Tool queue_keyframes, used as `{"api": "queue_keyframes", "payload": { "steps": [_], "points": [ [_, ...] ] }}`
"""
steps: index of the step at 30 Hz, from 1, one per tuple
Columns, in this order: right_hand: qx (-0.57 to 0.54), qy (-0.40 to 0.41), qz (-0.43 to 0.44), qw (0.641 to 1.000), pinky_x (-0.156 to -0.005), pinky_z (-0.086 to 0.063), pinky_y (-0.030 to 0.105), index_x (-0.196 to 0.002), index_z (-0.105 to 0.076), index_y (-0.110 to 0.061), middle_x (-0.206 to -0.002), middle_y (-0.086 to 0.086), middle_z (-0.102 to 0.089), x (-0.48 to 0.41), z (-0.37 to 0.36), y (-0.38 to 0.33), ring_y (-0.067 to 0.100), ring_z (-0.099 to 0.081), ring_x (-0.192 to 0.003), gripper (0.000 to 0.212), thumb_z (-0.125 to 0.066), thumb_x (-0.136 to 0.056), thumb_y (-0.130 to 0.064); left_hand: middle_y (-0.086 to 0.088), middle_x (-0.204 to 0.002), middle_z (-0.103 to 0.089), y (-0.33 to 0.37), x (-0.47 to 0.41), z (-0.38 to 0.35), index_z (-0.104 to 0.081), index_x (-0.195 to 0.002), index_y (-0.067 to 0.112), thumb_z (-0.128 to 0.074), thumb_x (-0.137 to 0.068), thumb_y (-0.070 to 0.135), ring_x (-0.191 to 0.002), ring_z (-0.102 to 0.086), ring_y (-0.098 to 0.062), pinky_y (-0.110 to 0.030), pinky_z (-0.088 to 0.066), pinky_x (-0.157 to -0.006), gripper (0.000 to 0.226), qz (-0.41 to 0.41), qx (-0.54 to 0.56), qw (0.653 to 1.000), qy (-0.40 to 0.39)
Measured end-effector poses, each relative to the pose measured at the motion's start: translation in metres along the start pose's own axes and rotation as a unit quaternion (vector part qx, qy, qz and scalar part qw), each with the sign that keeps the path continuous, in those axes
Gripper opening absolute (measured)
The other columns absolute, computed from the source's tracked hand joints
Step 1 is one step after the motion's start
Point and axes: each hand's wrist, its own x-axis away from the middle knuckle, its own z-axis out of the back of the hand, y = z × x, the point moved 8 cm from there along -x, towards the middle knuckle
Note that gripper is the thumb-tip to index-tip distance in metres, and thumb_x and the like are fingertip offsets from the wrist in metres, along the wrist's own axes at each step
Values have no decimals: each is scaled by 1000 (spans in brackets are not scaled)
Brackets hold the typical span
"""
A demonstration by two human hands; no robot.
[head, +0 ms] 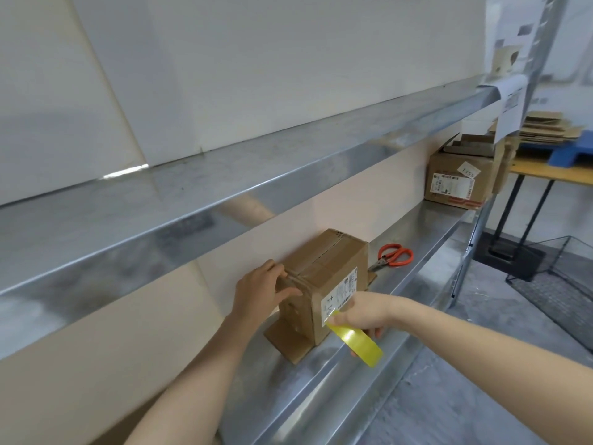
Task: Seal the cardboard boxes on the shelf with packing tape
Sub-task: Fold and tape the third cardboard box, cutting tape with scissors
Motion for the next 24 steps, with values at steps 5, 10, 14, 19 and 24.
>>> {"api": "queue_keyframes", "payload": {
  "steps": [5, 10, 14, 19, 24],
  "points": [
    [0, 2, 10, 1000, -58, -52, 21, -115, -63, -5, -96, 9, -75, -10, 11, -3, 19, -71, -80, 53, -44, -95, -50, 5, -123, -56, -21, 25, 2, -54, -126, 11, -68, -88, 17, -113, -54, -10, -29, -45, -98, 41, 149, 236, 960, 35],
    [-15, -28, 3, 1000, -71, -57, 28, -85, -58, -10, -82, 8, -65, -9, 11, -17, 20, -65, -74, 36, -48, -98, -42, -4, -86, -66, -17, 58, 3, -58, -93, 13, -57, -93, 22, -81, -66, -24, -33, -51, -78, 9, 333, 238, 909, 81],
    [-21, -78, 10, 997, -71, -57, 31, -90, -58, -7, -84, 12, -65, -11, 2, -22, 22, -65, -72, 33, -45, -100, -36, -4, -67, -69, 20, 73, -26, -57, -88, 13, -51, -96, 37, -51, -64, -15, -21, -48, -51, 27, 410, 366, 835, -25],
    [21, -131, 44, 990, -84, -56, 34, -112, -53, -4, -103, 16, -63, -17, 2, -16, 24, -65, -84, 34, -43, -102, -35, -9, -83, -70, 54, 78, -57, -53, -107, 11, -64, -87, 46, -64, -69, -20, -23, -50, -48, 41, 455, 465, 758, -55],
    [75, -145, 97, 982, -71, -57, 27, -105, -53, -5, -95, 12, -63, -23, 17, -5, 19, -64, -75, 33, -41, -103, -36, -10, -96, -65, 80, 76, -63, -48, -99, 13, -72, -84, 14, -82, -67, -24, -44, -59, -73, 28, 510, 541, 663, 89]
  ]
}}
